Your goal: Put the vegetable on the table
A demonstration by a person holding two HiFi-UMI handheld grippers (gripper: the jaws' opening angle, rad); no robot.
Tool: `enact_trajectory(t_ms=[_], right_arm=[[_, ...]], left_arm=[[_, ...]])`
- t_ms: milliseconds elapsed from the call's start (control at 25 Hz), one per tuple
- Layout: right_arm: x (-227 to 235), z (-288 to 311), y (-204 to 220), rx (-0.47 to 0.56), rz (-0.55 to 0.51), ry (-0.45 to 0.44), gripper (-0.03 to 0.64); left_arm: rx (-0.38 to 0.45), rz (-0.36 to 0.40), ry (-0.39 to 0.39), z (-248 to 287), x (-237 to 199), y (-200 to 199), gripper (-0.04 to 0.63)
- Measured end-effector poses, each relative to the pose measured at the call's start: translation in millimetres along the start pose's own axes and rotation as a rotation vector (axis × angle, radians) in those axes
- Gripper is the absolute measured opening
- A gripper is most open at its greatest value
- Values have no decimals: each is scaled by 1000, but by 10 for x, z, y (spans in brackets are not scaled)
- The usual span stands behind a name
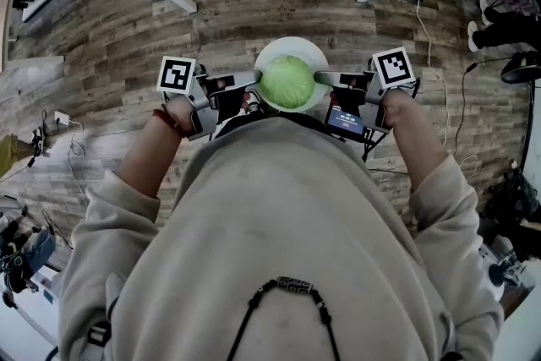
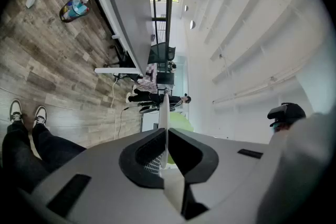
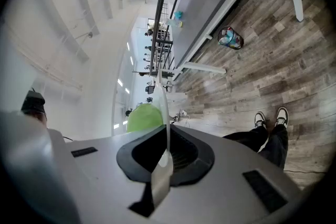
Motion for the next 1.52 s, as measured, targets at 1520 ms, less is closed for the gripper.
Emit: enact_trajectory(t_ms=[1520], right_arm=[[196,-734,-274,-87,6,-25,26]], left_arm=[[75,6,-31,767,73,-23,23]])
Point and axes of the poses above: the fingertips, and each gripper's own axes: z forward along the fingers, x to its right, y out of its underside, the point moved 7 cm from there along -z, backward along the fingers, and after that the axes turned 8 degrees about -y, right-handed, at the moved point
